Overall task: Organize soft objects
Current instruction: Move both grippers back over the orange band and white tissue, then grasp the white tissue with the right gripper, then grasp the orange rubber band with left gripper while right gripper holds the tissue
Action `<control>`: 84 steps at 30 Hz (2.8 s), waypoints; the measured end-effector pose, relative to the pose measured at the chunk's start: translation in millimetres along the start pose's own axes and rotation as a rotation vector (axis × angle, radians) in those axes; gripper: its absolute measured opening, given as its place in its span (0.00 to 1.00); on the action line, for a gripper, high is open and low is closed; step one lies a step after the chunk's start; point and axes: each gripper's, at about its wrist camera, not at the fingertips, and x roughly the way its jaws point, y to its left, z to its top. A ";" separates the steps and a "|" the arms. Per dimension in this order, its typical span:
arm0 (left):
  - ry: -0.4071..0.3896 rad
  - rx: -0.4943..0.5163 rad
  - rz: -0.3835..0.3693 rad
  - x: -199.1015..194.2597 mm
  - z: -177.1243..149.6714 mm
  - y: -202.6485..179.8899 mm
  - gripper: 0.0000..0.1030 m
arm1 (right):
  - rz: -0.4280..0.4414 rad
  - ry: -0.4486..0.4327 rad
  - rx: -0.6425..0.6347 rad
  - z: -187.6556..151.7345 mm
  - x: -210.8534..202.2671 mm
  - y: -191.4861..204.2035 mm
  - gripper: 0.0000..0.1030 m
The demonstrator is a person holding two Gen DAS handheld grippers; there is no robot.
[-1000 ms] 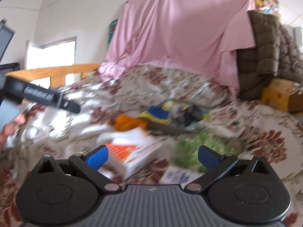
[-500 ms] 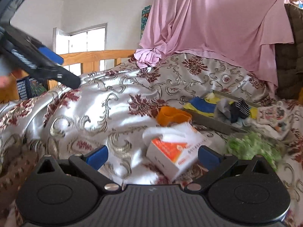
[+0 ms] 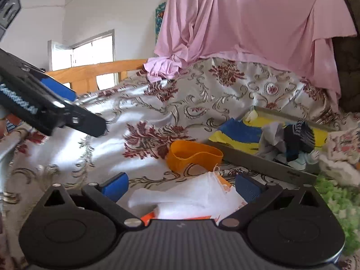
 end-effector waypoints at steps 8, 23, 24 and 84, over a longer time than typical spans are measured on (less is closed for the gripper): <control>0.007 -0.118 -0.073 90.3 16.0 5.1 0.99 | 0.055 0.041 0.039 -4.4 23.7 -20.6 1.00; 0.111 0.039 -0.051 171.8 20.3 -33.4 0.99 | 0.062 0.012 -0.013 -17.4 26.8 -24.8 1.00; 0.110 0.028 -0.050 172.8 20.7 -32.9 0.99 | 0.067 0.011 -0.013 -17.1 27.2 -24.3 1.00; 0.028 -0.104 -0.031 123.9 4.0 -32.4 0.27 | -0.001 -0.073 -0.008 -6.9 -1.7 -24.3 0.18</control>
